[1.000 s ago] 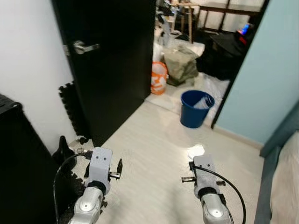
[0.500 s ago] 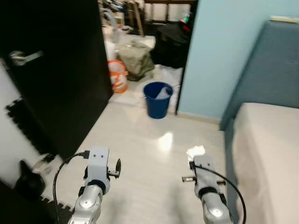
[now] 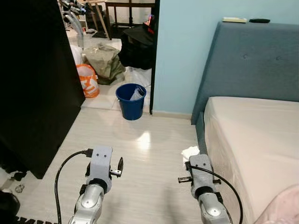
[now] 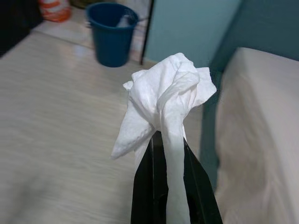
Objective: Clean up the room
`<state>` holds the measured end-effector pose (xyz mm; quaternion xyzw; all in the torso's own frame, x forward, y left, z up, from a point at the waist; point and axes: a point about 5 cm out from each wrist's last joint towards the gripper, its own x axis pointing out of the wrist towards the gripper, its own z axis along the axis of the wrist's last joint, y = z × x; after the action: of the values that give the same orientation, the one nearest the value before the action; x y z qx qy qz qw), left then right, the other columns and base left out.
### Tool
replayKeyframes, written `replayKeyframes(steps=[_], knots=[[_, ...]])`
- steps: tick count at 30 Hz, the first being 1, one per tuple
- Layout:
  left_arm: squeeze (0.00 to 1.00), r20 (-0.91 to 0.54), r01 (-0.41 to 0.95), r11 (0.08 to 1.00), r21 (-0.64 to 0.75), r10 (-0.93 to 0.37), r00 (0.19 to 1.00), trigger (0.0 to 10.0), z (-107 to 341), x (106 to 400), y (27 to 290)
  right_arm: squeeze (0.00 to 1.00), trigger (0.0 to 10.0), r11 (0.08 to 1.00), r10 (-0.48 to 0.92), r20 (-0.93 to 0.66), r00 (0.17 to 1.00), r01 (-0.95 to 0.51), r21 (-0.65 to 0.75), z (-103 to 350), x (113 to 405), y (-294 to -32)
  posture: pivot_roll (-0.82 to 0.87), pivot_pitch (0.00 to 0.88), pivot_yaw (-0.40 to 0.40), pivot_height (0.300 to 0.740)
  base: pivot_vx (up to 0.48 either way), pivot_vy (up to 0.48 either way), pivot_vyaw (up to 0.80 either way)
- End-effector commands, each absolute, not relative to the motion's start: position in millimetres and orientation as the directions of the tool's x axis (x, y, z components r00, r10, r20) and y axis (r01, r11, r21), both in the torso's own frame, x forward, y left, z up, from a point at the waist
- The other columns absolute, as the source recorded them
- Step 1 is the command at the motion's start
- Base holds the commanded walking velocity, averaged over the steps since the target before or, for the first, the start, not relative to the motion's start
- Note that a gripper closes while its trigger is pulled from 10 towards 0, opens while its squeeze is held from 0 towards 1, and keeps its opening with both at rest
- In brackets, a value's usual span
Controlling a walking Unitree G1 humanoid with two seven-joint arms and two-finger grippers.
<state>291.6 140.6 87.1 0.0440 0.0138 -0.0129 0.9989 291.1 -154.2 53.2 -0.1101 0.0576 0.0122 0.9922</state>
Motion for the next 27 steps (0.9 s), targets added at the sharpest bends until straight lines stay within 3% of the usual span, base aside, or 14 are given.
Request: replayKeyframes(steps=[1, 16, 27], knots=[[0.0, -0.032, 0.009, 0.994, 0.108, -0.005, 0.999, 10.0, 84.3, 289.9, 146.5, 0.0, 10.0, 0.975, 0.036, -0.145, 0.989, -0.066, -0.212, 48.0, 289.9, -149.9, -0.05, 0.138, 0.019, 0.726, 0.0, 0.0, 0.0], [0.0, -0.025, -0.023, 0.999, 0.049, 0.024, 0.999, 10.0, 87.7, 293.0, 149.1, 0.0, 10.0, 0.982, 0.046, -0.105, 0.993, -0.064, -0.178, 56.8, 295.8, -147.7, -0.04, 0.133, 0.019, 0.726, 0.0, 0.0, 0.0], [0.0, -0.029, -0.012, 0.999, 0.038, 0.013, 0.999, 10.0, 87.9, 293.7, 147.2, 0.0, 10.0, 0.984, 0.036, -0.093, 0.995, -0.052, -0.172, 58.8, 296.7, -150.2, -0.04, 0.134, 0.022, 0.726, 0.319, 0.0, 0.0]])
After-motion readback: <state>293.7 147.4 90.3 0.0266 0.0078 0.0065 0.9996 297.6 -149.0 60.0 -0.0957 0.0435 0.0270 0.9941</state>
